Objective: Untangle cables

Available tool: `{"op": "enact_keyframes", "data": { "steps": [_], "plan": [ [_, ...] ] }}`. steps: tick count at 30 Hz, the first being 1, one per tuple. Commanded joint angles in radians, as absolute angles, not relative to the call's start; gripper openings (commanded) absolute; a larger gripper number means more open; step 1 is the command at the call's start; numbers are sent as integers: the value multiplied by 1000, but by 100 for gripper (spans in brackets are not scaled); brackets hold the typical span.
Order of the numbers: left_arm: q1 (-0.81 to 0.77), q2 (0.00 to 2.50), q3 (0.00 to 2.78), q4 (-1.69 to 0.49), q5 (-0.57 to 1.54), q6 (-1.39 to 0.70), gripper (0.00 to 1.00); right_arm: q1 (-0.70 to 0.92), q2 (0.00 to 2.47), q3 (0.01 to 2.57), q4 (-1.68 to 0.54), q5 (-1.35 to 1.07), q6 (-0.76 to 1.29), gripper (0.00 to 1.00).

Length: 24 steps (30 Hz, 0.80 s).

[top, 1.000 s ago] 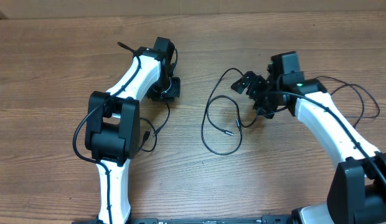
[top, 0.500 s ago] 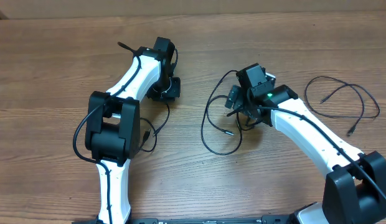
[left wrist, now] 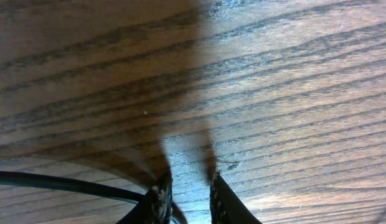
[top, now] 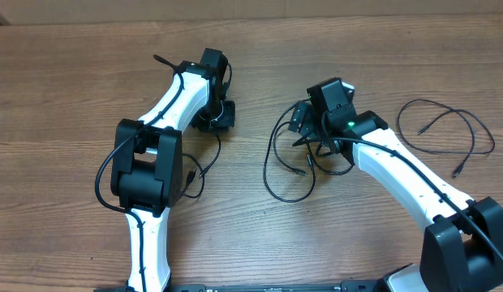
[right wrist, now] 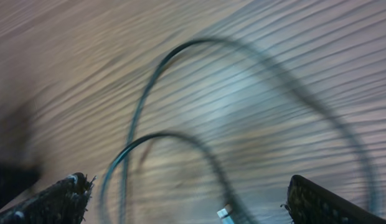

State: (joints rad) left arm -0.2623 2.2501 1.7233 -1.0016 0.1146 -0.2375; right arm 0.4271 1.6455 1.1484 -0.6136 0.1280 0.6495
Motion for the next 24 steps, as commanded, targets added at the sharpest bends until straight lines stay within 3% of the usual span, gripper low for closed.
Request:
{"op": "enact_keyframes", "data": {
  "steps": [1, 10, 15, 24],
  "plan": [
    [-263, 2255, 1717, -1002, 101, -251, 22, 455, 1670, 1166, -608, 5, 619, 100],
    [-263, 2255, 1717, -1001, 101, -251, 22, 561, 1830, 1167, -612, -3, 619, 100],
    [-263, 2255, 1717, -1000, 101, -251, 22, 600, 1843, 1193, -608, -3, 619, 86],
    [-263, 2255, 1717, -1000, 101, -251, 22, 623, 1843, 1199, -643, -74, 568, 85]
  ]
}}
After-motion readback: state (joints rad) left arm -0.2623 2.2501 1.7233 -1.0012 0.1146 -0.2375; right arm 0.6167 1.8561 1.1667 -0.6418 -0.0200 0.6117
